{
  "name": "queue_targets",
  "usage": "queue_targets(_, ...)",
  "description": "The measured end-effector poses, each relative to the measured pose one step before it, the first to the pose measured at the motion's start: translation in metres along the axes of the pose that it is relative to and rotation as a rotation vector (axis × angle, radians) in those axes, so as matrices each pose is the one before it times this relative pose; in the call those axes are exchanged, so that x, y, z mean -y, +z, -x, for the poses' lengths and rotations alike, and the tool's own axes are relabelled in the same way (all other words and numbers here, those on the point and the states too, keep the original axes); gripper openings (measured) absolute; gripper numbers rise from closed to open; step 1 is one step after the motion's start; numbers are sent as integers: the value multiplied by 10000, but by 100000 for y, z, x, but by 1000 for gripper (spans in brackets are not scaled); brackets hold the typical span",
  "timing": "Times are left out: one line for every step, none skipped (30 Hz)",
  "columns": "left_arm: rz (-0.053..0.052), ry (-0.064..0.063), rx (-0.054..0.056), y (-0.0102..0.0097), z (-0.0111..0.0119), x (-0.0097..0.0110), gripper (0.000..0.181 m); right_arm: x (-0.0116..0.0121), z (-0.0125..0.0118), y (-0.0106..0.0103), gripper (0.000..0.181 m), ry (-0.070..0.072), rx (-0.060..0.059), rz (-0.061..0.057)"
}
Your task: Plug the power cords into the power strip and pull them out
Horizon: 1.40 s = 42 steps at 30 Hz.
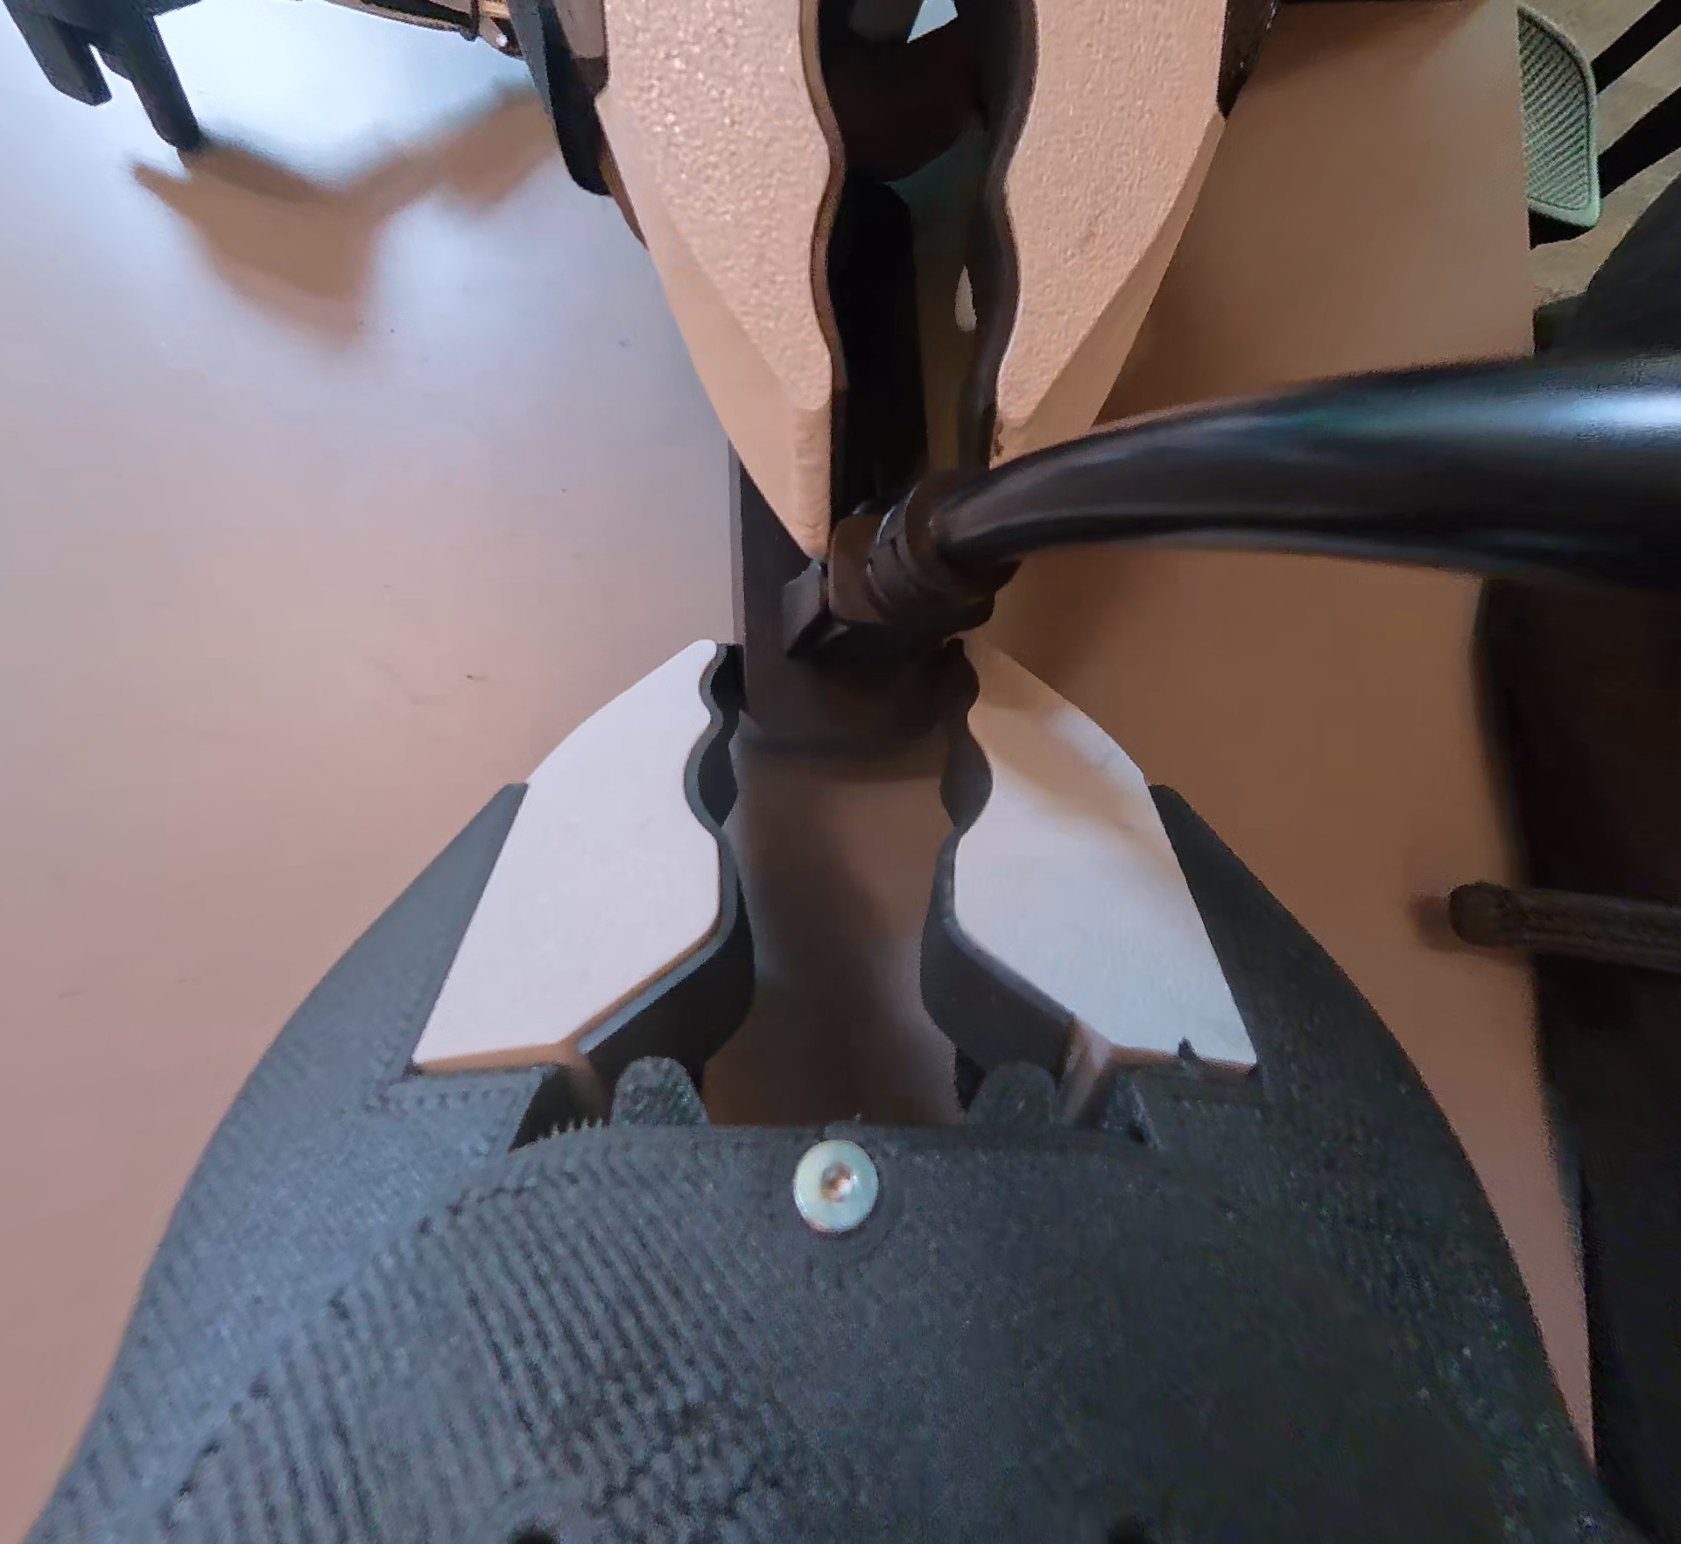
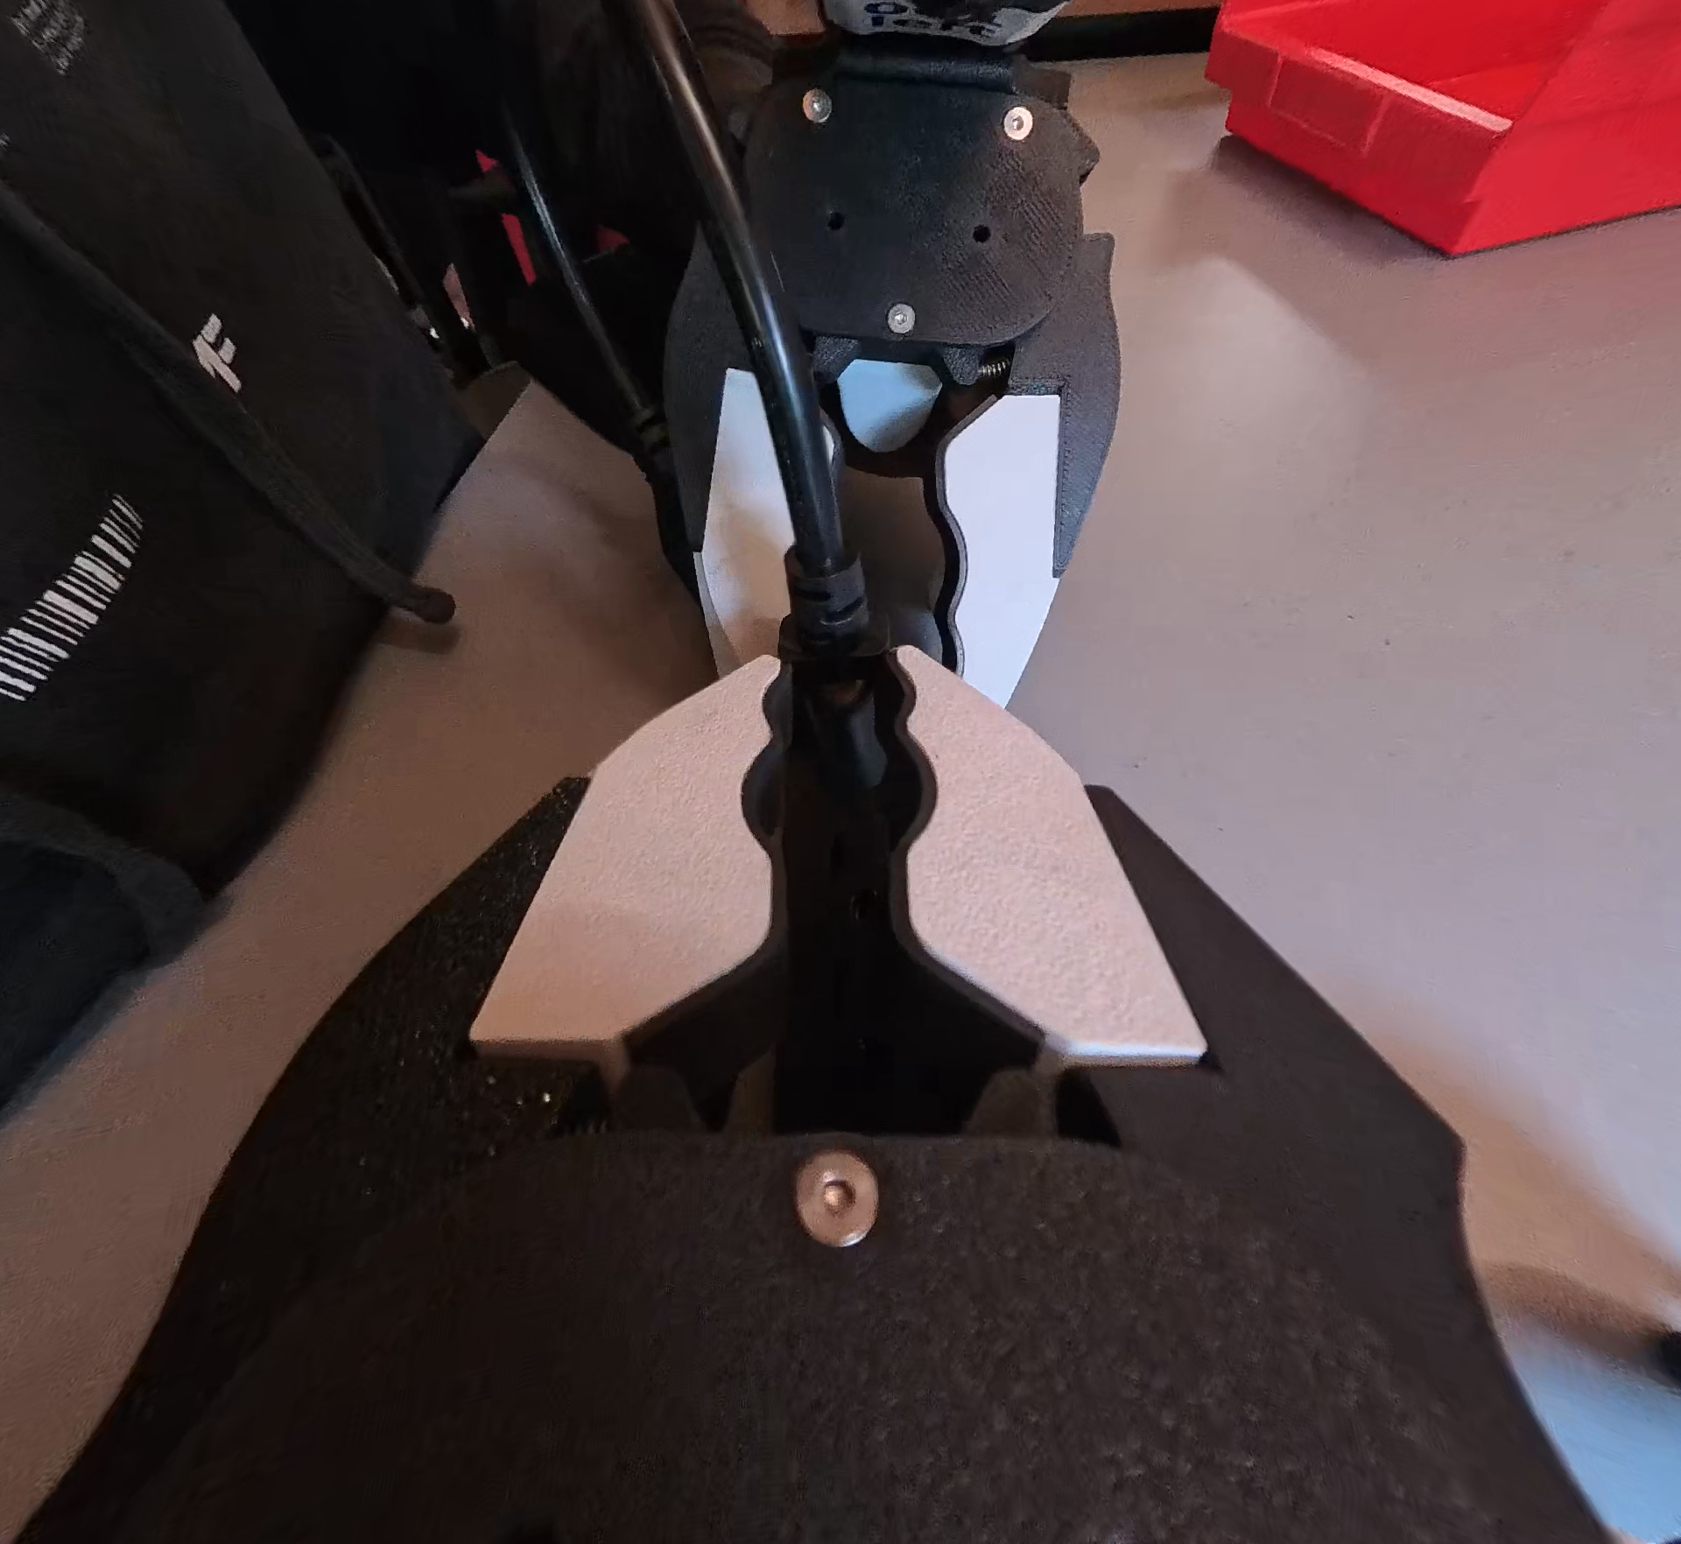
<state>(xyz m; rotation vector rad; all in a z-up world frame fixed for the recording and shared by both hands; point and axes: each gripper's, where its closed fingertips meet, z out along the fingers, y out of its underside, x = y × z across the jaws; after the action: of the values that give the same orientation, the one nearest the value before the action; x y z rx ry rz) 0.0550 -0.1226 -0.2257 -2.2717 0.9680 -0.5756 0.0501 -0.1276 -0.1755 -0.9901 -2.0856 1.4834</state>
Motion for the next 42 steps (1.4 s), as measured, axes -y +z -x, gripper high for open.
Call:
queue_targets(41,-82,52,-56,-11,-27,44,-39,-26,67,17,-249,-97,151)
queue_targets(62,-37,100,-142,70,-30,44,3,32,64,17,-275,-125,146)
queue_targets(51,107,142,-215,75,-47,44,1,-4,71,17,-224,-116,113)
queue_targets(78,214,135,-241,-33,-88,44,-12,-21,114,17,-110,-116,98)
queue_targets(80,197,104,-235,-153,-53,43,-202,-24,95,17,-75,-57,164)
queue_targets(26,154,51,-246,-191,85,44,-110,-62,74,17,-79,-76,85)
queue_targets(-5,77,47,-240,-94,161,45,53,-19,-8,17,-28,-47,-22)
queue_targets(60,65,45,-118,-14,54,45,15,-31,18,17,23,12,2)
queue_targets(141,134,65,24,83,-72,44,13,-14,67,17,19,7,29)
queue_targets(45,111,60,38,127,73,42,16,-46,62,17,0,-23,25)
queue_targets(-98,19,9,-56,94,294,39,14,-2,33,17,-35,-17,3)
queue_targets(-89,-7,5,-101,88,267,37,-4,24,31,17,-4,-14,-1)
queue_targets(23,104,13,7,49,58,34,15,32,44,17,10,6,-4)
queue_targets(29,148,-52,21,-96,39,31,14,-43,49,17,-8,-37,11)
queue_targets(85,70,-24,27,-49,-7,28,38,14,56,17,12,65,31)
queue_targets(77,38,-30,1,21,-31,28,18,9,43,17,104,110,31)
queue_targets(34,-7,-41,-19,22,-36,28,8,-23,36,17,126,96,6)
queue_targets(22,-5,-19,-34,53,-65,28,33,-50,52,17,83,34,-9)
queue_targets(-5,-34,-24,-45,27,-52,28,16,-17,63,17,-45,-15,27)
queue_targets(-24,-28,-8,-30,23,-41,28,30,-25,58,18,-102,-34,35)
queue_targets(-42,-13,-3,-8,26,-23,28,31,-35,47,18,-10,19,15)
queue_targets(-42,-22,-7,-4,24,0,28,15,-27,29,18,56,82,21)
queue_targets(-56,-3,5,6,2,0,28,18,9,31,18,18,93,45)
queue_targets(-78,5,4,-5,-13,-3,28,38,-2,34,18,-192,26,39)
queue_targets(-95,-33,-26,6,5,7,28,42,-15,52,18,-193,-6,48)
queue_targets(-97,-12,-32,11,-10,1,28,23,-5,2,18,-104,43,13)
queue_targets(-75,38,11,12,-20,2,28,13,8,-3,18,-69,0,-49)
queue_targets(-94,25,16,-3,-29,-4,28,23,0,-4,18,-83,-112,-25)
queue_targets(-128,-41,-34,-4,-62,-10,27,37,56,22,17,32,-51,-8)
queue_targets(-122,-30,-31,-22,-73,-31,27,52,48,25,17,135,-10,-19)
queue_targets(-126,3,-7,-5,-53,-24,27,44,17,-16,17,175,6,-36)
queue_targets(-118,-65,-32,1,-58,1,28,36,38,-28,16,211,57,-33)
queue_targets(-74,-42,-1,8,-14,-3,29,33,1,-25,16,135,5,-37)
queue_targets(-60,-23,20,6,1,14,29,10,-8,-24,15,111,17,-34)
queue_targets(-59,-44,16,8,4,17,29,12,-22,-23,16,123,32,-33)
queue_targets(-46,-41,67,7,68,22,29,-6,-107,12,15,205,41,-23)
queue_targets(1,-66,158,-28,219,5,28,24,-278,38,16,209,-32,-42)
queue_targets(42,-42,113,-28,240,-3,28,30,-249,46,16,71,-41,-14)
queue_targets(73,89,-22,-19,40,-48,28,18,-25,58,16,-82,-70,48)
queue_targets(12,138,-99,6,-178,-22,28,7,215,8,16,-74,-63,10)
queue_targets(-59,59,-127,32,-327,17,29,20,386,-21,15,-76,11,-8)
queue_targets(-86,-3,-103,56,-348,42,29,14,373,-17,15,-197,46,-9)
